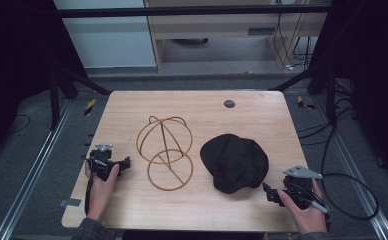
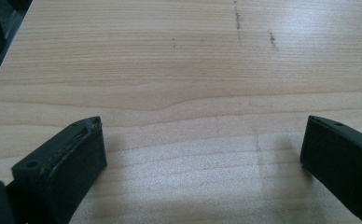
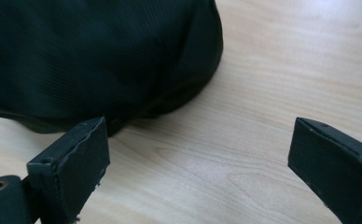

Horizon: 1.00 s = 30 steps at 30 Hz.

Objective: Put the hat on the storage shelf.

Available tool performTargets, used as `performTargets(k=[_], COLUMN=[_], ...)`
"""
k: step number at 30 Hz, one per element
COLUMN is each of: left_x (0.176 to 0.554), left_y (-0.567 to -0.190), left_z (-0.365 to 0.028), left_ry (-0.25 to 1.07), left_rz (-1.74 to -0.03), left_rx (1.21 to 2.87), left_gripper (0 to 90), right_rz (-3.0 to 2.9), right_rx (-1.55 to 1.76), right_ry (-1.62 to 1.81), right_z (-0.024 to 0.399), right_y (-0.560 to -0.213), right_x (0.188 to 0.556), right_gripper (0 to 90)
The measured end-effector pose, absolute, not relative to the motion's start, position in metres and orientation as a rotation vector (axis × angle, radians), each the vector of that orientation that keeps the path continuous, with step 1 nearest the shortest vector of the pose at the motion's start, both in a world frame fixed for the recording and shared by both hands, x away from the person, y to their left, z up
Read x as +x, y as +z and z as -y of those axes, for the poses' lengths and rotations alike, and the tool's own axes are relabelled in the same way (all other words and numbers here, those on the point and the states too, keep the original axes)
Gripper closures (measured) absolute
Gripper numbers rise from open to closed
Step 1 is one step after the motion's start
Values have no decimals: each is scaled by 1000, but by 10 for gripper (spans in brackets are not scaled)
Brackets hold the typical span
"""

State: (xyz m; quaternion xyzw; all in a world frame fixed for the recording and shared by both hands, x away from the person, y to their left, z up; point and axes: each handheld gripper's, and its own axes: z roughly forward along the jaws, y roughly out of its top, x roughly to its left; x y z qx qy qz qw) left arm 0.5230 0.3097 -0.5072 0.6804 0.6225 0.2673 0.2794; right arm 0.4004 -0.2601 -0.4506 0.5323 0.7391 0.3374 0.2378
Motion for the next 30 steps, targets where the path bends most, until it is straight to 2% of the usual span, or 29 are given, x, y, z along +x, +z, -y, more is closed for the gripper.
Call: performTargets(k=[5,10,19,23,26,27,30], left_x=[524,523,522,522,522,522,522], left_y=[-507,-507,-507,-507,-507,-507,-507], left_z=[-309,-308,-308,-308,-308,-308,-308], left_ry=[722,722,721,721,721,721,721], left_rz=[-1682,-1681,-1679,-1679,-1679,-1679,-1679], left_rx=[1815,1816,1818,1818,1818,1818,1818], left_gripper=[0,0,0,0,0,0,0], right_rz=[-2053,-2094,-2247,-2289,-2309,-2319,-2363], right_rx=[1424,1364,1290,1336,1346,1349,1334], right_ry=[1003,1008,904,862,850,857,874], right_z=[254,233,196,192,192,193,195], right_y=[-419,-401,-392,-401,-404,-405,-408], right_x=[395,410,444,461,465,467,471], right_gripper=[73,91,110,200,236,265,429])
